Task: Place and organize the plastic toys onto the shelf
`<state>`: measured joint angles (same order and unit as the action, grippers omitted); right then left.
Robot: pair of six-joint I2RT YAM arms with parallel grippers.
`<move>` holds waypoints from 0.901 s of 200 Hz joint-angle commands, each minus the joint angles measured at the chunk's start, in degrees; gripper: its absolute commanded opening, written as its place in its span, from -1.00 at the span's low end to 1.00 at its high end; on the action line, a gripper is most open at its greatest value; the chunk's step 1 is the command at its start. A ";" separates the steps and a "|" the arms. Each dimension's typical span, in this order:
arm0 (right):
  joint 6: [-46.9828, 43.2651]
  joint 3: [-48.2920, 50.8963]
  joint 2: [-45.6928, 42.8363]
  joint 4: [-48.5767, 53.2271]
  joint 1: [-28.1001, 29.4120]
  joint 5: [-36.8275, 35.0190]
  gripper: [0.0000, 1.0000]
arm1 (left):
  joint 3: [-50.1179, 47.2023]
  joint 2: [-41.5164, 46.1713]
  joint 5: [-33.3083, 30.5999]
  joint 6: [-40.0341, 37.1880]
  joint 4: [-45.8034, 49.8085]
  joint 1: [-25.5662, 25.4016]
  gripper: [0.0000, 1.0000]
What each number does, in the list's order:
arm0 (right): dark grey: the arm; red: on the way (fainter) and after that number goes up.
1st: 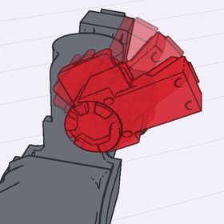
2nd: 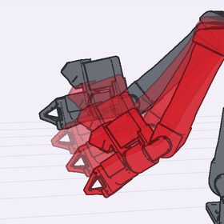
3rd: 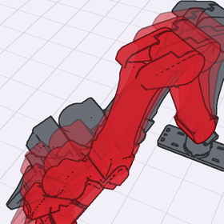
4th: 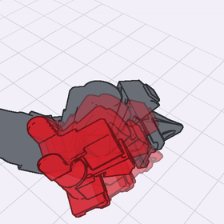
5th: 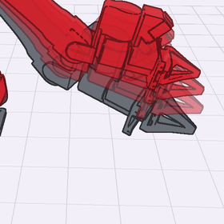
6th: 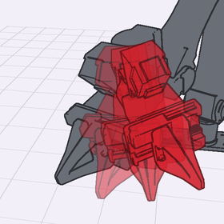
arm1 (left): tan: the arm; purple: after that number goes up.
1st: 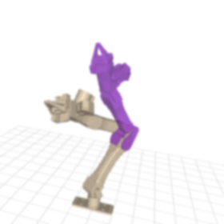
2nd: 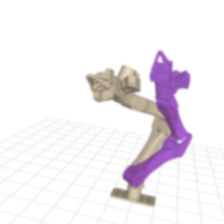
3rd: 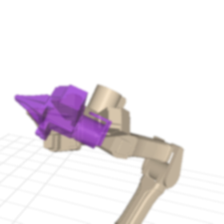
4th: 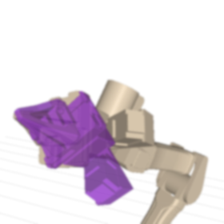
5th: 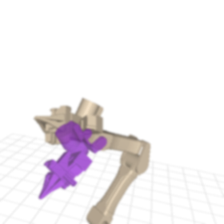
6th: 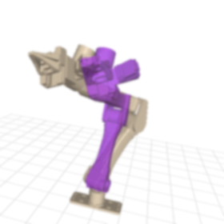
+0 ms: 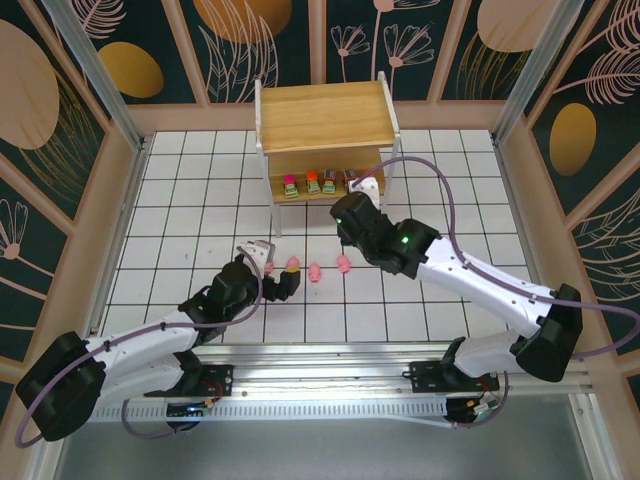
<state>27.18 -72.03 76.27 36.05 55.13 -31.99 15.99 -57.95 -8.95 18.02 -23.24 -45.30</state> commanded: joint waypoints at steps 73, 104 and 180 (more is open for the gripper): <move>-5.90 -21.35 4.22 9.76 -0.83 -4.01 -0.45 | -0.34 0.30 -0.01 -1.15 -0.72 0.25 0.95; -8.54 -28.75 7.58 11.40 -2.75 -4.09 -0.45 | -0.34 0.76 -0.32 -1.18 -0.44 0.22 0.95; -14.61 -42.25 16.67 12.90 -10.32 -1.77 -0.45 | -0.33 1.05 -1.33 -1.28 0.22 0.21 0.95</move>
<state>15.86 -109.84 90.39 47.24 47.24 -34.44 15.99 -57.34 -9.47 17.98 -23.31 -45.30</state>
